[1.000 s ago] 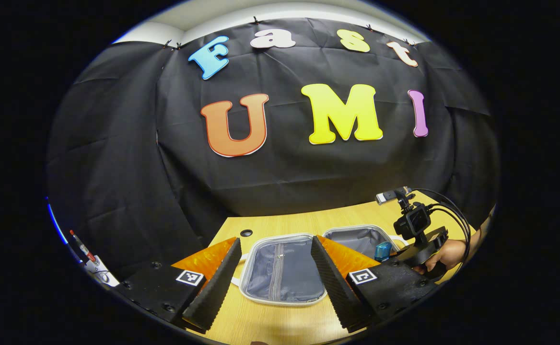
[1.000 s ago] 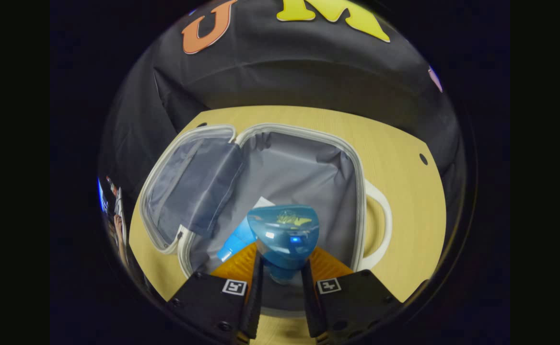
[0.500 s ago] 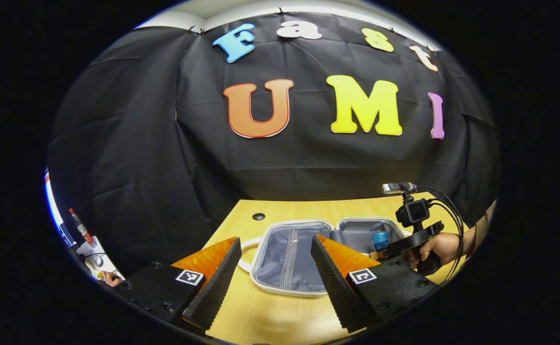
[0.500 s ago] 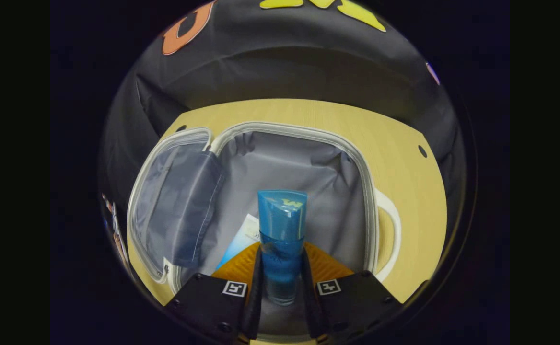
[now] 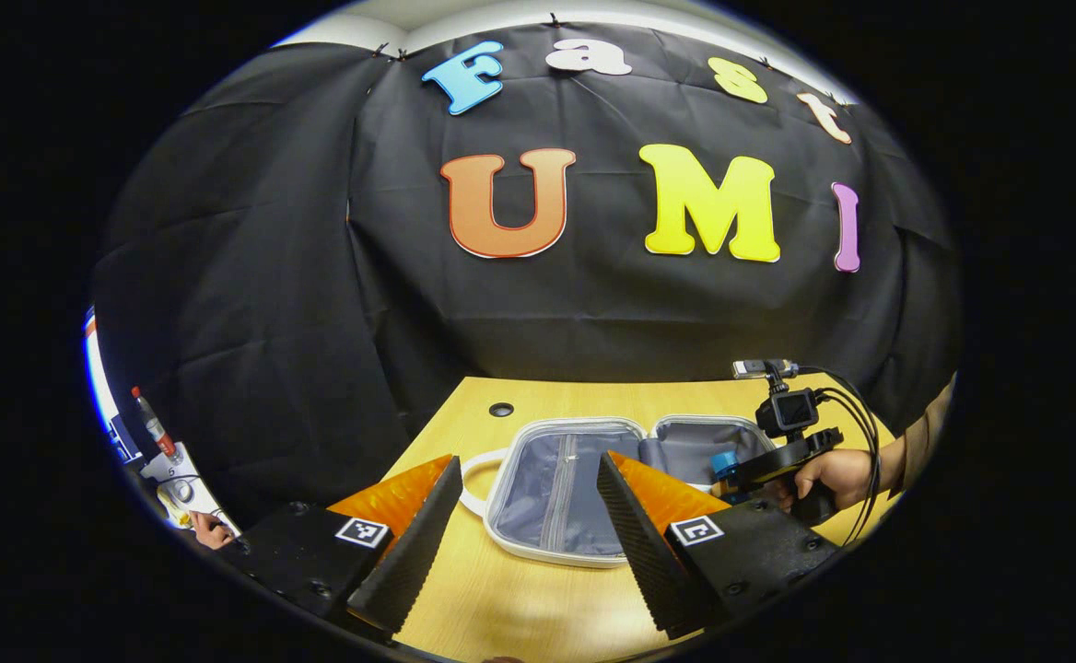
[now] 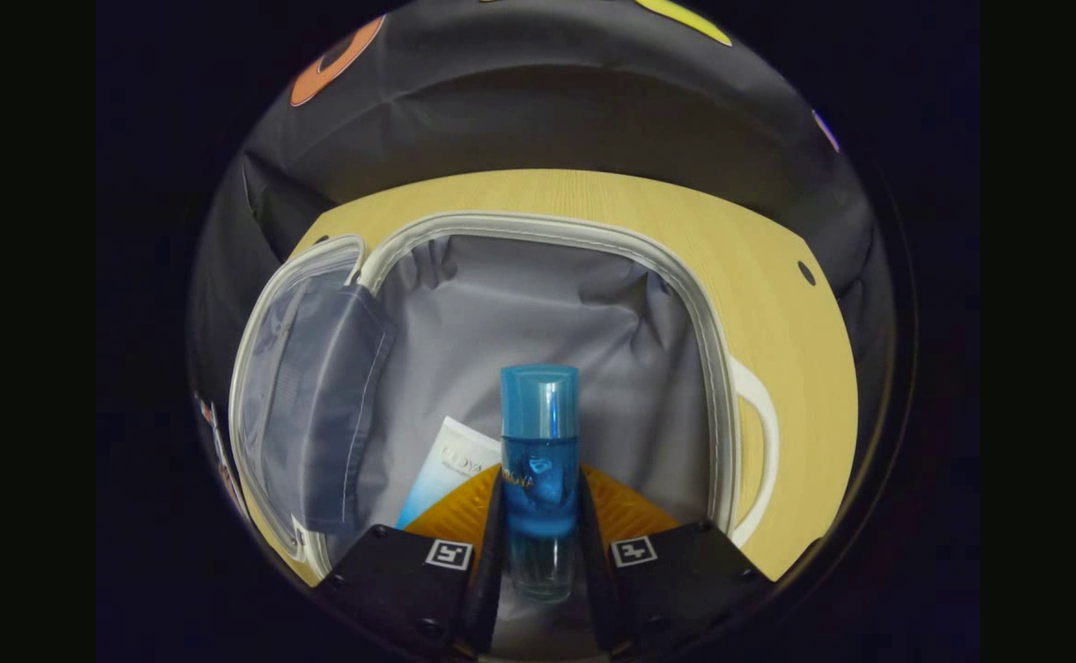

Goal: First open the suitcase, pack the skin care products into it, and then close the suitcase.

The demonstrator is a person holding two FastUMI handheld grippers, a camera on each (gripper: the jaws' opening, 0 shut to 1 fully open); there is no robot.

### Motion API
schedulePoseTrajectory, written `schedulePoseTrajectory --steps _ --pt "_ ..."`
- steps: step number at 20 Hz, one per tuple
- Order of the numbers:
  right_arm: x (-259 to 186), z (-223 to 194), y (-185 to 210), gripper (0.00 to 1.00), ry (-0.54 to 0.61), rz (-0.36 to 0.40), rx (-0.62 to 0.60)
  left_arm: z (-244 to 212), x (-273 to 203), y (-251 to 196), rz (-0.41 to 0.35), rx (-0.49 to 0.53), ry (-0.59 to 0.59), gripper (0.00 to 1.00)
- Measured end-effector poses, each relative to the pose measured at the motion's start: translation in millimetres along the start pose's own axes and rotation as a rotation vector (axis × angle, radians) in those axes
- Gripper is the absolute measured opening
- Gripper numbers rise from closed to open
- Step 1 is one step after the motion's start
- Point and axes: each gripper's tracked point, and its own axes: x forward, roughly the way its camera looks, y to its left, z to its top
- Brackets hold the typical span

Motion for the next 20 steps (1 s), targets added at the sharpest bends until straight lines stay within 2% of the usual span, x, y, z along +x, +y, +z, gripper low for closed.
schedulePoseTrajectory --steps 1,6,9,13,14,17,20 --pt "0 0 -1 0.39 0.008 -0.003 0.003 -2 0 1 0.001 -0.005 0.008 0.95" --pt "-4 -6 7 0.43 0.039 0.014 -0.022 -15 -5 -4 -0.046 -0.036 0.053 0.96" --pt "-26 -1 14 0.64 0.001 0.045 -0.039 -16 -1 14 -0.020 -0.062 0.054 0.96" --pt "-82 28 15 0.82 -0.135 0.074 -0.077 -22 11 38 0.013 -0.112 0.070 0.96" --pt "-101 38 16 0.79 -0.174 0.094 -0.090 -22 16 44 0.017 -0.117 0.070 0.96" --pt "-157 57 12 0.82 -0.290 0.142 -0.126 -25 33 66 0.007 -0.155 0.066 0.96" --pt "-215 73 -6 0.79 -0.422 0.156 -0.158 -39 58 93 0.015 -0.279 0.092 0.97"
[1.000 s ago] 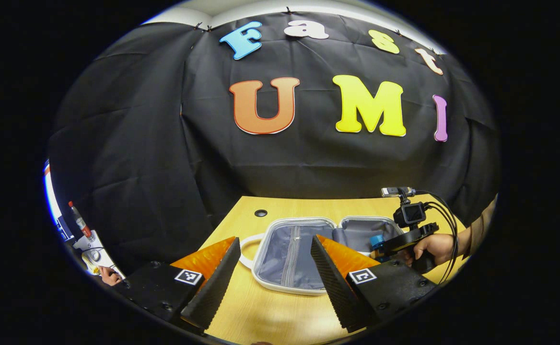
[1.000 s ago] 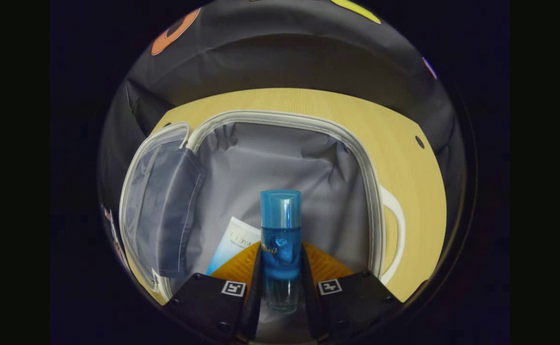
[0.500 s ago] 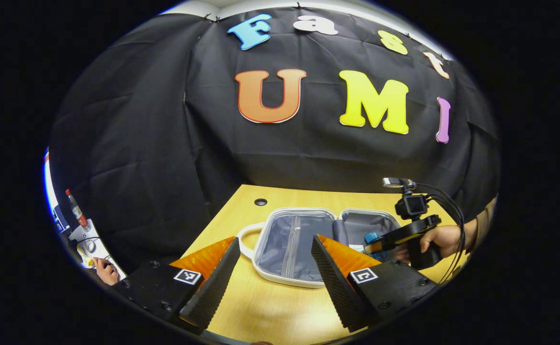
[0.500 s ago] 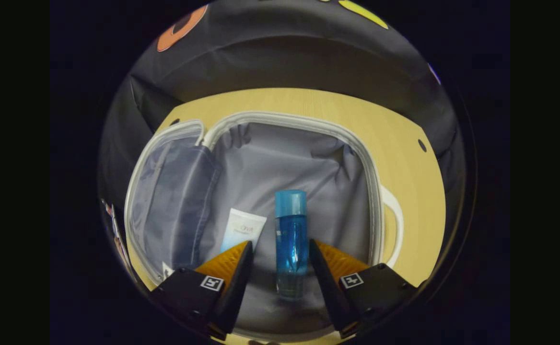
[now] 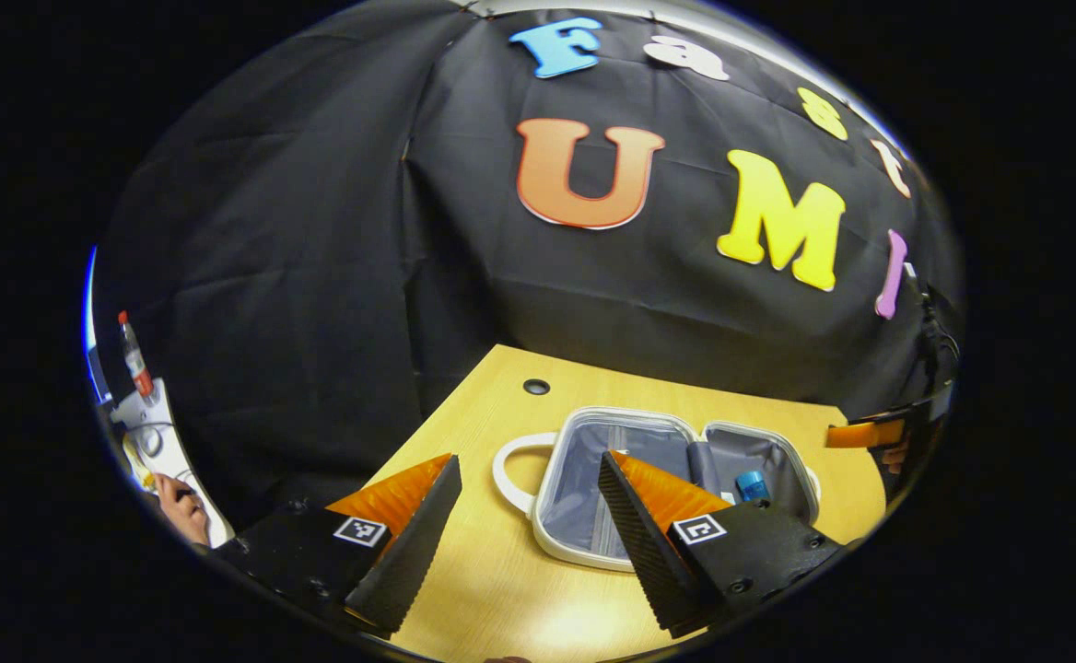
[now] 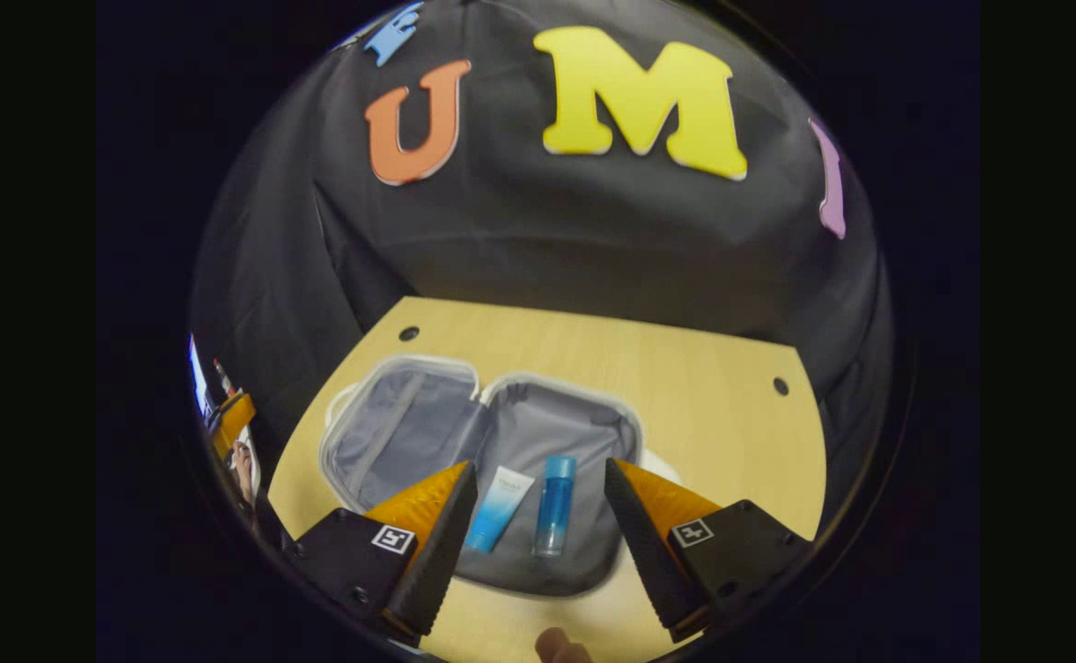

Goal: First open the suitcase, pack the skin care products into it, and then close the suitcase.

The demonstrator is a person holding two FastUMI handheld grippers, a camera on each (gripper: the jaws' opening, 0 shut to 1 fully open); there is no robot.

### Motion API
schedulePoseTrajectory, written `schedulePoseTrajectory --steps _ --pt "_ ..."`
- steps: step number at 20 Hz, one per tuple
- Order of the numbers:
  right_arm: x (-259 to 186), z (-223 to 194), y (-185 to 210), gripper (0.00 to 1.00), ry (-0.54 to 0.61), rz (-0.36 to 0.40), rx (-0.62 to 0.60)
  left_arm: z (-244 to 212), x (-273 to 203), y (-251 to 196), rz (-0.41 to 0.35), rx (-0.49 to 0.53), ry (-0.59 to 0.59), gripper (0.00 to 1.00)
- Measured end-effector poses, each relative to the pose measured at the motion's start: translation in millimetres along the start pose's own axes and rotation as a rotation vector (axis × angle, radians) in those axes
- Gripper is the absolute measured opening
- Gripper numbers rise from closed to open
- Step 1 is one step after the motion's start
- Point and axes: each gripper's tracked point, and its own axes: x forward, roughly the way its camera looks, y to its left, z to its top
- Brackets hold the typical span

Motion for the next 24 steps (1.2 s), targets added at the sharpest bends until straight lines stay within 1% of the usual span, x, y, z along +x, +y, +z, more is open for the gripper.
schedulePoseTrajectory --steps 1,2,3,4,6,8,10,11,12,14,16,17,18,19,20,21,23,24 --pt "-17 12 -7 0.82 -0.049 -0.006 -0.011 -4 10 9 0.006 -0.055 0.009 0.96" --pt "-33 21 -17 0.79 -0.096 -0.021 -0.022 -9 21 19 0.009 -0.114 0.022 0.98" --pt "-52 31 -24 0.79 -0.144 -0.034 -0.029 -15 31 27 0.008 -0.169 0.036 0.99" --pt "-71 41 -32 0.82 -0.195 -0.049 -0.033 -20 40 30 -0.008 -0.225 0.055 0.99" --pt "-105 59 -48 0.82 -0.303 -0.071 -0.051 -35 60 32 -0.054 -0.324 0.099 0.99" --pt "-130 72 -63 0.82 -0.384 -0.104 -0.082 -57 81 33 -0.090 -0.403 0.162 0.98" --pt "-145 80 -79 0.82 -0.413 -0.126 -0.092 -74 105 37 -0.111 -0.481 0.204 0.98" --pt "-148 79 -84 0.79 -0.409 -0.137 -0.093 -79 112 33 -0.132 -0.530 0.223 0.98" --pt "-148 76 -89 0.82 -0.394 -0.144 -0.091 -84 120 26 -0.162 -0.573 0.240 0.97" --pt "-147 70 -100 0.80 -0.364 -0.165 -0.085 -99 137 18 -0.187 -0.625 0.273 0.96" --pt "-149 64 -106 0.80 -0.333 -0.177 -0.077 -109 152 18 -0.184 -0.648 0.295 0.84" --pt "-151 63 -108 0.80 -0.322 -0.180 -0.074 -113 157 19 -0.188 -0.665 0.301 0.77" --pt "-150 62 -109 0.81 -0.311 -0.183 -0.077 -112 161 16 -0.197 -0.700 0.303 0.73" --pt "-150 61 -110 0.79 -0.303 -0.186 -0.081 -108 164 10 -0.224 -0.748 0.298 0.73" --pt "-150 57 -109 0.80 -0.292 -0.186 -0.087 -106 167 8 -0.235 -0.793 0.284 0.42" --pt "-149 53 -109 0.81 -0.279 -0.186 -0.089 -104 170 5 -0.245 -0.815 0.277 0.36" --pt "-151 46 -108 0.80 -0.257 -0.176 -0.084 -107 171 6 -0.256 -0.835 0.274 0.15" --pt "-152 44 -109 0.80 -0.253 -0.176 -0.083 -102 170 5 -0.270 -0.845 0.266 0.14"
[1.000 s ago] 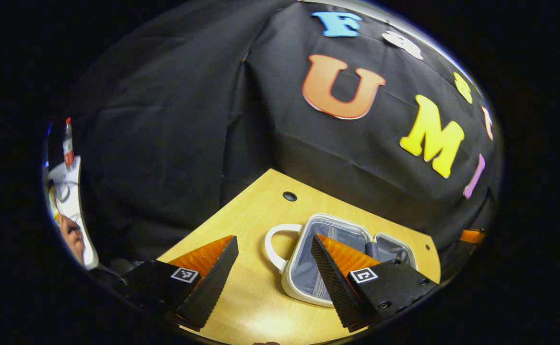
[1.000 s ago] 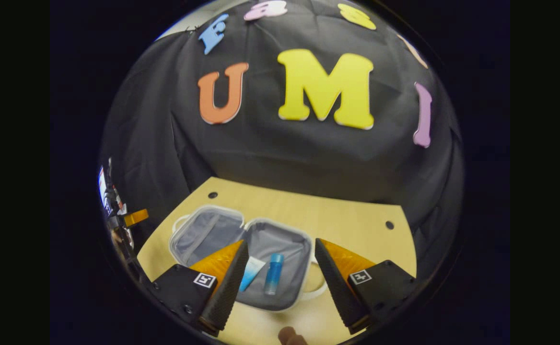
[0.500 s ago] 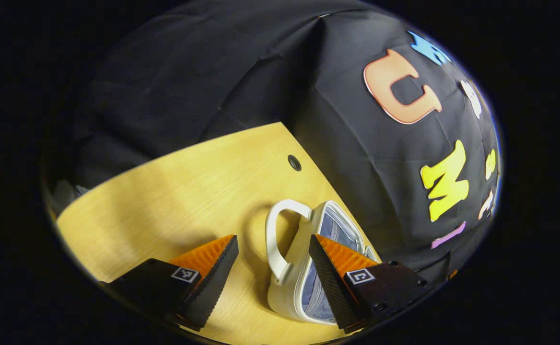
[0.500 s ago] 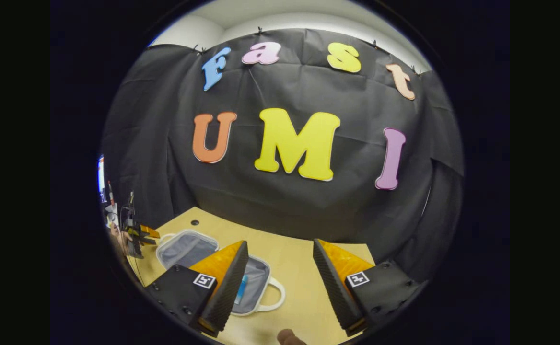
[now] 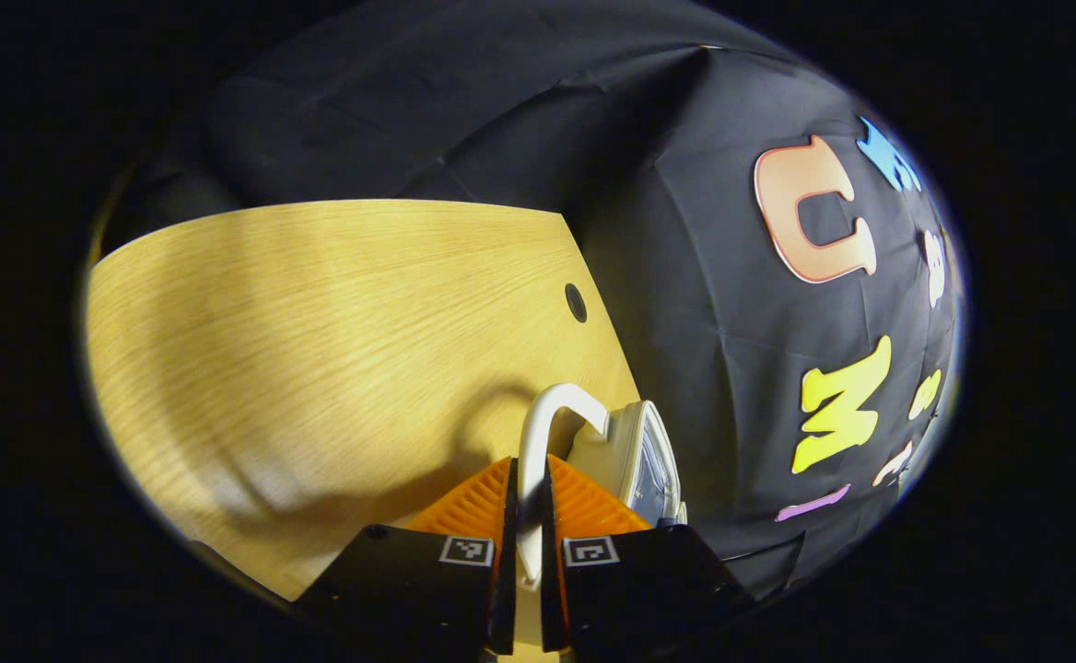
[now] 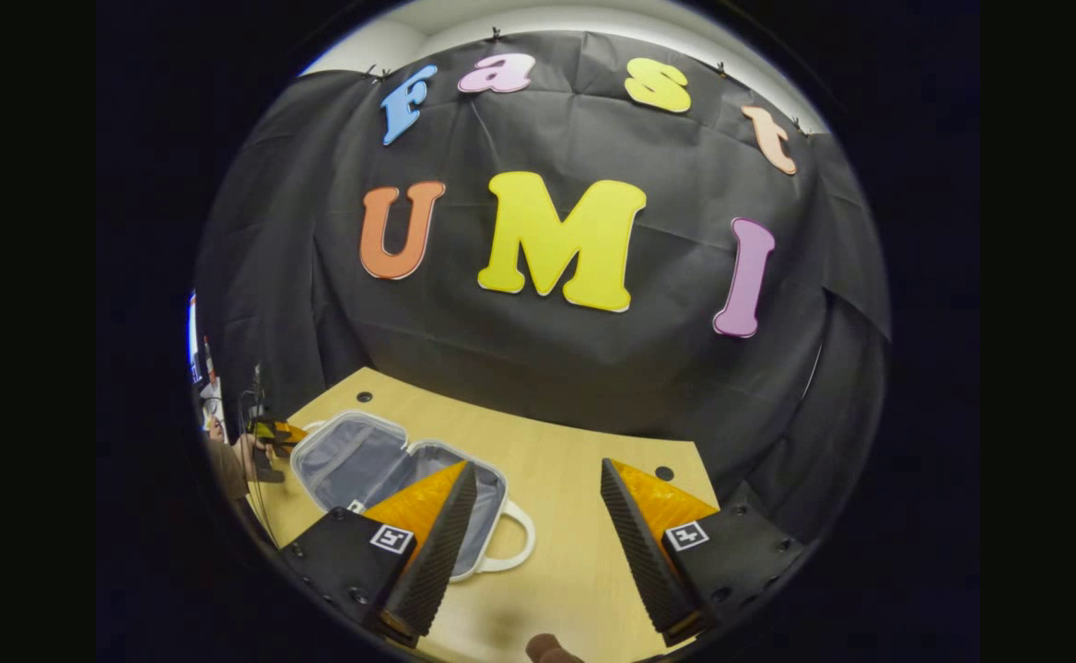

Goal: First open the suitcase, pack the skin care products into it, and then close the suitcase.

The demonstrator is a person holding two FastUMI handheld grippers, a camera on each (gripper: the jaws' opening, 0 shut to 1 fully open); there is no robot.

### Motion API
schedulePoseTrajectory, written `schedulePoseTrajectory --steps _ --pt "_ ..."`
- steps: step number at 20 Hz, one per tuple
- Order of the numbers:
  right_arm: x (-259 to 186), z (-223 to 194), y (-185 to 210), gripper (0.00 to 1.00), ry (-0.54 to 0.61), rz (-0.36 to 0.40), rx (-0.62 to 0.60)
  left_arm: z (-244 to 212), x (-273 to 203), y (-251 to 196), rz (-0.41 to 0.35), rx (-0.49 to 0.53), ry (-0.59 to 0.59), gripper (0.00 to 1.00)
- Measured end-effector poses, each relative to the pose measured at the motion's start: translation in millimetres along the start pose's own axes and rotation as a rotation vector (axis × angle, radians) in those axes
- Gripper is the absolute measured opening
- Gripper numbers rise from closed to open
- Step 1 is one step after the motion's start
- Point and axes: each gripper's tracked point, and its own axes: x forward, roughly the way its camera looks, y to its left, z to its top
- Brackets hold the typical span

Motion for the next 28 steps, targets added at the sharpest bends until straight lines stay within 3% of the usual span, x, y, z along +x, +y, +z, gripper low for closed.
schedulePoseTrajectory --steps 5,9,14,20,24,28 --pt "-11 3 -8 0.80 -0.019 0.007 0.018 6 -14 -35 0.009 0.095 -0.006 0.06" --pt "-18 9 -15 0.80 -0.045 0.024 0.045 19 -39 -99 -0.062 0.192 -0.045 0.03" --pt "-32 21 -28 0.80 -0.099 0.036 0.056 1 -58 -189 -0.150 0.351 -0.057 0.04" --pt "-45 13 -46 0.80 -0.112 0.061 0.069 -60 -71 -272 -0.236 0.618 -0.084 0.03" --pt "-51 -6 -56 0.80 -0.072 0.069 0.086 -112 -78 -305 -0.275 0.669 -0.057 0.03" --pt "-59 -15 -64 0.80 -0.062 0.083 0.073 -162 -71 -329 -0.313 0.619 -0.029 0.04"
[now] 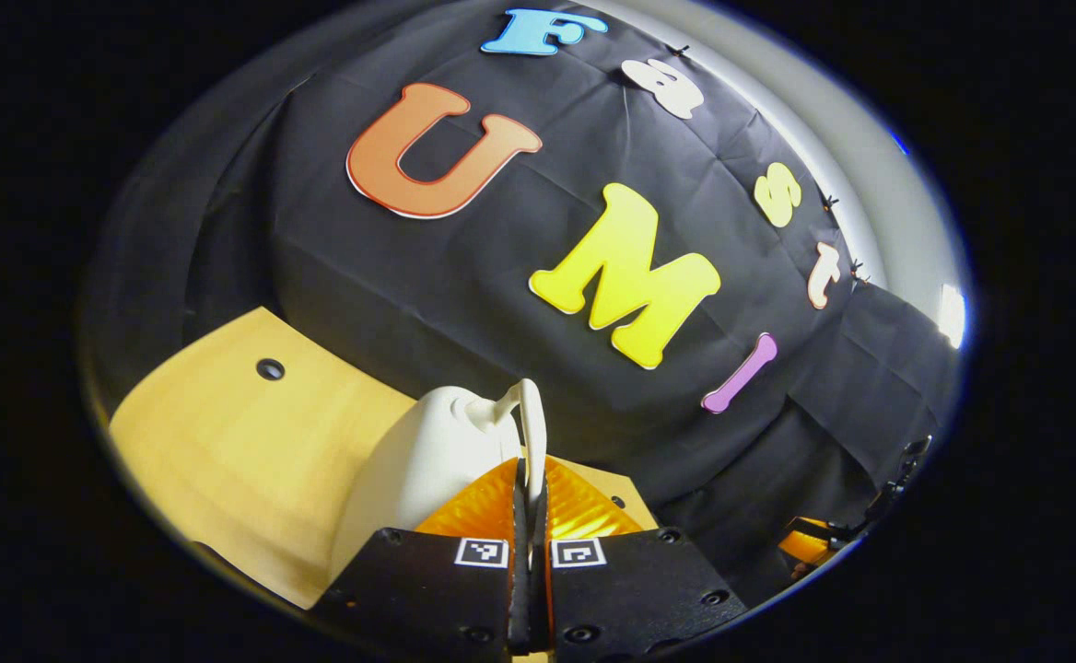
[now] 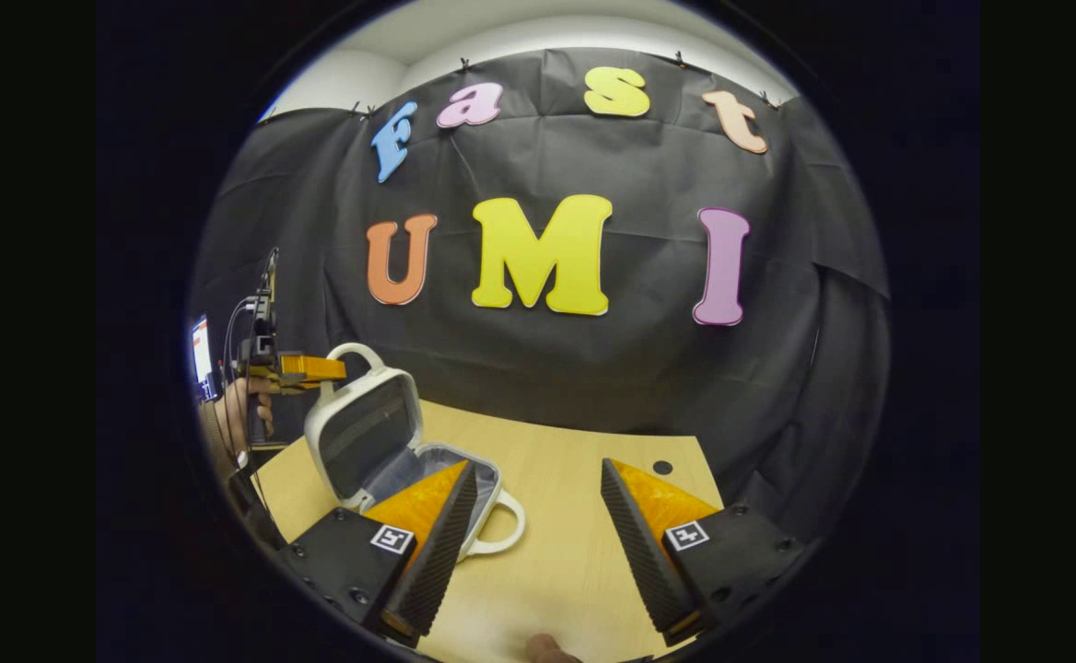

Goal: First open the suitcase, pack the skin care products into it, and then close the suitcase.

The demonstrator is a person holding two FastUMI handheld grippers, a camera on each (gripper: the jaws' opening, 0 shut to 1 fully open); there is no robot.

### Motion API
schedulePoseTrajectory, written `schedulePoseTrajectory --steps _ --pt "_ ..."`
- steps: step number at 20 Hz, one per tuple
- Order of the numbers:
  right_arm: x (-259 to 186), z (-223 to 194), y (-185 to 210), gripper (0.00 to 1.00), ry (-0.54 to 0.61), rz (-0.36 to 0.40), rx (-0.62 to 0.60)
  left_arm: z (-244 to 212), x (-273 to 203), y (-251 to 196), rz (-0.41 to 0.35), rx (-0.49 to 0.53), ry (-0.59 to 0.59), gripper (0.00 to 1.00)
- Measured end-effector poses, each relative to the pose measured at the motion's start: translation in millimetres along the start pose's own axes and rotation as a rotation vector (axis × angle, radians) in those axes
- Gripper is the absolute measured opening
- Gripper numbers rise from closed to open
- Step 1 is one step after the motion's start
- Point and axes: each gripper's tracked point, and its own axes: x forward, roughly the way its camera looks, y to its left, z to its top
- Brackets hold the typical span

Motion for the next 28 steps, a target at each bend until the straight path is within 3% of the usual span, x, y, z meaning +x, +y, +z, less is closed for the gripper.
schedulePoseTrajectory --steps 9,15,21,24,28 --pt "-12 -13 -46 0.80 0.027 -0.020 0.046 -86 52 -56 -0.028 -0.024 0.110 0.03" --pt "-18 -23 -89 0.80 0.024 -0.048 0.089 -156 90 -74 0.083 0.197 0.284 0.04" --pt "-17 -41 -134 0.80 0.044 -0.074 0.132 -230 104 -60 0.203 0.453 0.441 0.03" --pt "-17 -55 -149 0.81 0.082 -0.075 0.180 -262 105 -49 0.266 0.538 0.507 0.00" --pt "-15 -69 -162 0.81 0.113 -0.080 0.186 -272 107 -42 0.325 0.620 0.523 0.04"
